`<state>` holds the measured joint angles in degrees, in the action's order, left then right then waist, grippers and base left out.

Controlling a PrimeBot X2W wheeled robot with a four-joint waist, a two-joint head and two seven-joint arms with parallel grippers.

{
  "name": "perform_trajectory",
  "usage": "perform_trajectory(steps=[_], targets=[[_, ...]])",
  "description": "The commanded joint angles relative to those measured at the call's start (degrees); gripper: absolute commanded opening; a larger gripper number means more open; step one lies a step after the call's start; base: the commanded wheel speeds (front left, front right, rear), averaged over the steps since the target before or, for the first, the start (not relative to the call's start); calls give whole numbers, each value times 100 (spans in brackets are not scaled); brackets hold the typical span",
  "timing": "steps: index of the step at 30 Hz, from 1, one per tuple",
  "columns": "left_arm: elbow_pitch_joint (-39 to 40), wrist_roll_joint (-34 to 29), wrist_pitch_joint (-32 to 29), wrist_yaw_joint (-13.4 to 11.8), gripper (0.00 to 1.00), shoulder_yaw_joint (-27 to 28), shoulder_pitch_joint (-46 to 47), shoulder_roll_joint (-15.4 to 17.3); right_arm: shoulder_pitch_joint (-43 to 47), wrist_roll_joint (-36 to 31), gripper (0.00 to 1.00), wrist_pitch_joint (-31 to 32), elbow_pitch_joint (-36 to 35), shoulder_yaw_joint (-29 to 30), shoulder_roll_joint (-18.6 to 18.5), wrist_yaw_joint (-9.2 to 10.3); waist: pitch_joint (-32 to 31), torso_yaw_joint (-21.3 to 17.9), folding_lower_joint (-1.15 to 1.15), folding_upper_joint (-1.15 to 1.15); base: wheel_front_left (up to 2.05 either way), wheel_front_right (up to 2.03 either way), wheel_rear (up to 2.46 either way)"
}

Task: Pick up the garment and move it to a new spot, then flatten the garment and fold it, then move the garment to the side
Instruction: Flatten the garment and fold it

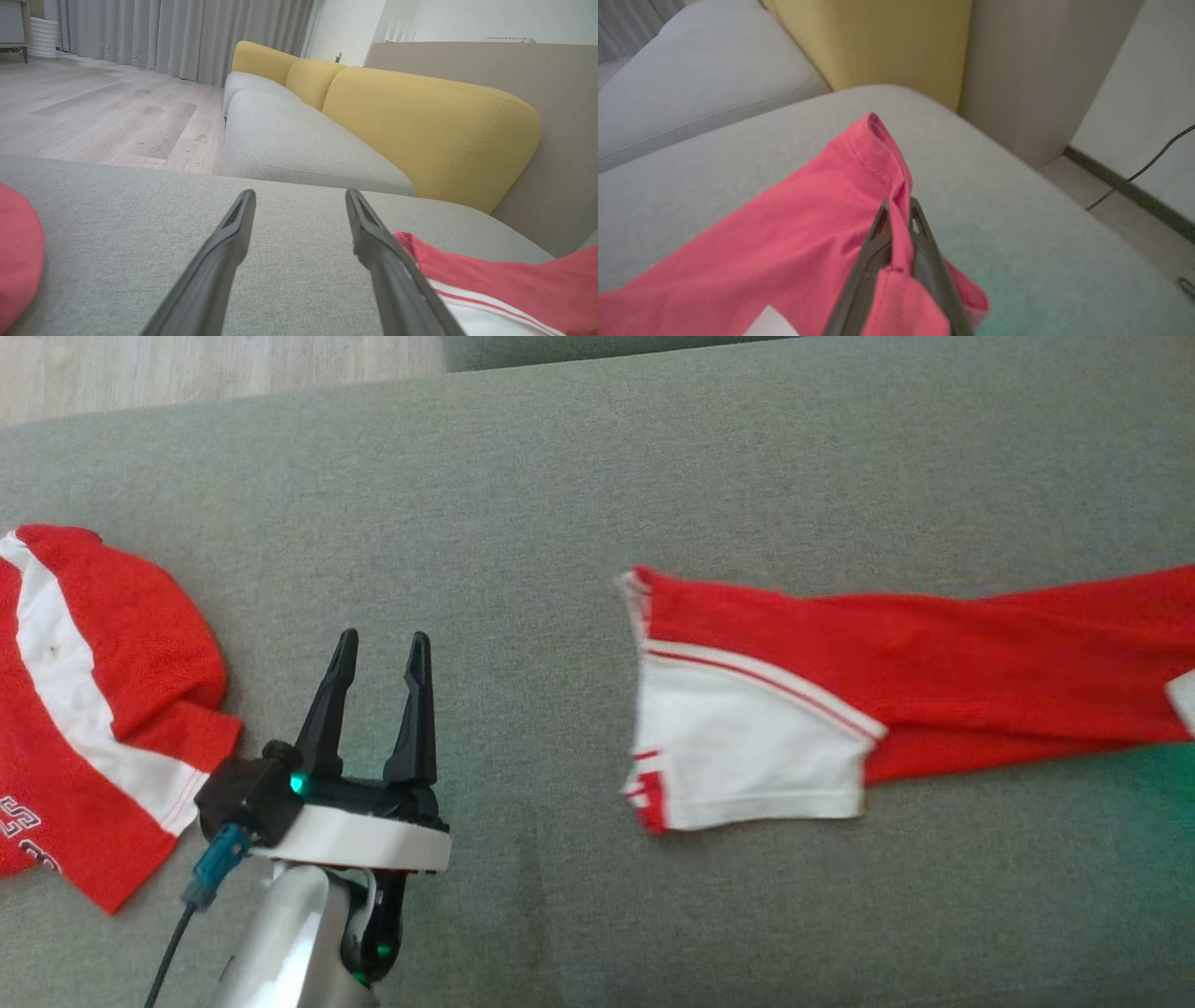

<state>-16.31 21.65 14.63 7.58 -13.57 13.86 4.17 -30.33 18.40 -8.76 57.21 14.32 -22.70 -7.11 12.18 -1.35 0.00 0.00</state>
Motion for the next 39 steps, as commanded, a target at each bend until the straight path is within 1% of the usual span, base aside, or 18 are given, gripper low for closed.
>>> perform_trajectory(steps=[1, 4, 7, 11, 17, 23, 24, 28, 32, 36, 39], targets=[[178, 14, 37, -10, 100, 133, 169, 48, -198, -104, 0, -94, -97, -24, -148, -37, -6, 8, 0, 0, 0, 0, 0], [161, 32, 37, -9, 100, 130, 150, 57, -327, -282, 0, -122, -64, 109, -151, -37, -38, 12, 0, 0, 0, 0, 0], [122, 41, 37, -9, 100, 141, 106, 63, -393, -420, 0, -169, -158, 131, -8, -37, -123, 0, 0, 0, 0, 0, 0], [90, 47, 37, -9, 100, 131, 43, 58, -416, -507, 0, -192, -430, 21, 296, -37, -288, -17, 0, 0, 0, 0, 0], [38, 63, 37, -9, 100, 132, -80, 47, -327, -545, 0, -23, -1083, -417, 872, -37, -595, -32, 0, 0, 0, 0, 0], [37, 77, 37, -9, 100, 118, -177, 30, -85, -461, 0, 328, -1833, -1046, 1549, -37, -769, 48, 0, 0, 0, 0, 0], [37, 77, 37, -9, 100, 118, -177, 30, -85, -461, 0, 328, -1833, -1046, 1549, -37, -769, 48, 0, 0, 0, 0, 0], [40, 95, 37, -9, 100, 88, -208, 17, 96, -294, 0, 547, -2208, -1520, 1871, -37, -792, 147, 0, 0, 0, 0, 0], [9, 122, 37, -9, 100, 24, -199, 2, 296, -101, 0, 668, -2397, -2089, 1973, -37, -793, 294, 0, 0, 0, 0, 0], [-22, 147, 37, -9, 100, 13, -181, -7, 465, 477, 0, 656, -2503, -2838, 1980, -37, -794, 432, 0, 0, 0, 0, 0], [-36, 156, 37, -9, 100, 12, -169, -10, 542, 679, 0, 592, -2445, -3186, 1981, -37, -789, 522, 0, 0, 0, 0, 0]])
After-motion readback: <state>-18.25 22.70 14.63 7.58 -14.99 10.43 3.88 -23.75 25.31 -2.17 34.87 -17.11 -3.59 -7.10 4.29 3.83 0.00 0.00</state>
